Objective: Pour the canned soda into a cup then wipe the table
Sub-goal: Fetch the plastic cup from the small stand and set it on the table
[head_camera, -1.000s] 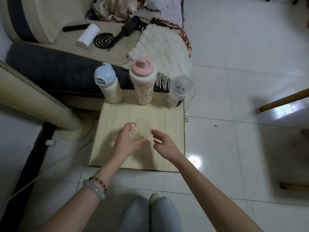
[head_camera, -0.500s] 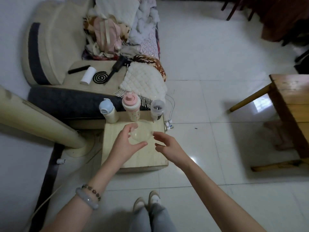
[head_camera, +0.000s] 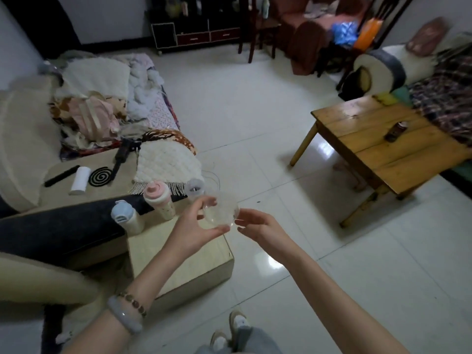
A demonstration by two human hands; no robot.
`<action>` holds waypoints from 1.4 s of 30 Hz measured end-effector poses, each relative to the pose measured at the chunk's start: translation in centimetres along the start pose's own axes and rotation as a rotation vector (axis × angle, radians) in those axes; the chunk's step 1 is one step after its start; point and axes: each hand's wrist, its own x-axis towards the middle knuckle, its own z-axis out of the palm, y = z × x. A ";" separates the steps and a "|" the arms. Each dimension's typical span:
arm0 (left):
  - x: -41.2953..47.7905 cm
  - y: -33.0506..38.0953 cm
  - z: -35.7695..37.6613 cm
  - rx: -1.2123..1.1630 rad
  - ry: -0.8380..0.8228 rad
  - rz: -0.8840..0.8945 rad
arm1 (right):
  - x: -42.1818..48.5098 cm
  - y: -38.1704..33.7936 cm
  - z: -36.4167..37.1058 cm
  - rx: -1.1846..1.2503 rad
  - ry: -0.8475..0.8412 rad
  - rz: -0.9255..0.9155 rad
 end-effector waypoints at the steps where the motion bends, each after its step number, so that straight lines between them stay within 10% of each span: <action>1: 0.0 0.5 0.7 0.008 -0.033 0.020 | -0.8 0.2 -0.6 0.030 0.013 -0.006; 19: 1.2 15.3 23.8 0.010 -0.617 0.428 | -18.7 3.8 -19.2 0.404 0.621 -0.101; 42: 4.8 34.0 59.0 -0.066 -0.720 0.461 | -30.2 5.1 -56.1 0.495 0.764 -0.132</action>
